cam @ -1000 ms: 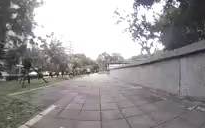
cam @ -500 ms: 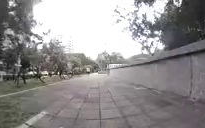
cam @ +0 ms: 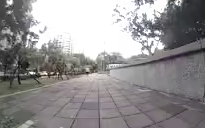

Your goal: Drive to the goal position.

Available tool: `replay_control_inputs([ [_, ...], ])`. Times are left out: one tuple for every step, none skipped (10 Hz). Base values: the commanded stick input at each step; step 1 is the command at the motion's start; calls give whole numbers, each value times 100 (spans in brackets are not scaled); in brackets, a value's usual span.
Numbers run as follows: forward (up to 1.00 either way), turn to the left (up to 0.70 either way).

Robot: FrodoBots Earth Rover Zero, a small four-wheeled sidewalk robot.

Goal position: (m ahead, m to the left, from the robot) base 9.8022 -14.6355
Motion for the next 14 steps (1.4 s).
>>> replay_control_inputs([
  [70,0],
  [70,0],
  [70,0],
  [70,0],
  [70,0],
  [70,0],
  [70,0],
  [70,0],
  [70,0],
  [70,0],
  [70,0],
  [70,0],
  [70,0],
  [70,0],
])
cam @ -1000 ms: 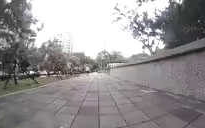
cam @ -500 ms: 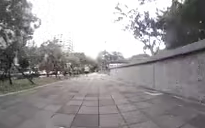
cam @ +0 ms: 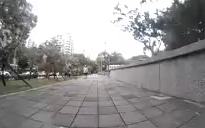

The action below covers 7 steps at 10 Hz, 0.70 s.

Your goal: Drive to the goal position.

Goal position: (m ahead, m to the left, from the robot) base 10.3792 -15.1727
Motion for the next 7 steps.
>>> replay_control_inputs([
  [70,0],
  [70,0],
  [70,0],
  [70,0],
  [70,0],
  [70,0],
  [70,0],
])
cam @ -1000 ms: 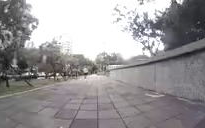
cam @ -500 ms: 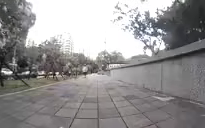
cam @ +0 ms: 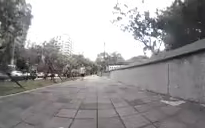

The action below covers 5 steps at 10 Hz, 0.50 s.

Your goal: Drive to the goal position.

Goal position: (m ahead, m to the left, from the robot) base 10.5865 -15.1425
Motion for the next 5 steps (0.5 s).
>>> replay_control_inputs([
  [70,0],
  [70,0],
  [70,0],
  [70,0],
  [70,0],
])
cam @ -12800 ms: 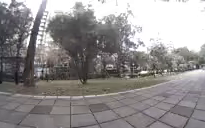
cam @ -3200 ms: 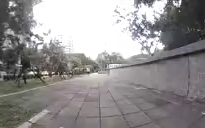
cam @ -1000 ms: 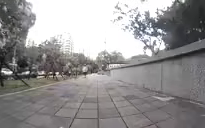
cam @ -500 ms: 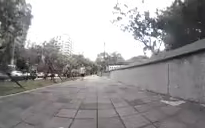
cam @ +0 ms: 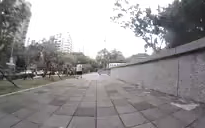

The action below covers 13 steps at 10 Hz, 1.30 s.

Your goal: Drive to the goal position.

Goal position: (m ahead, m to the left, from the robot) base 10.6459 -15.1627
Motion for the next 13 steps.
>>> replay_control_inputs([
  [70,0],
  [70,0],
  [70,0],
  [70,0],
  [70,0],
  [70,0],
  [70,0],
  [70,0],
  [70,0],
  [70,0],
  [70,0],
  [70,0],
  [70,0],
])
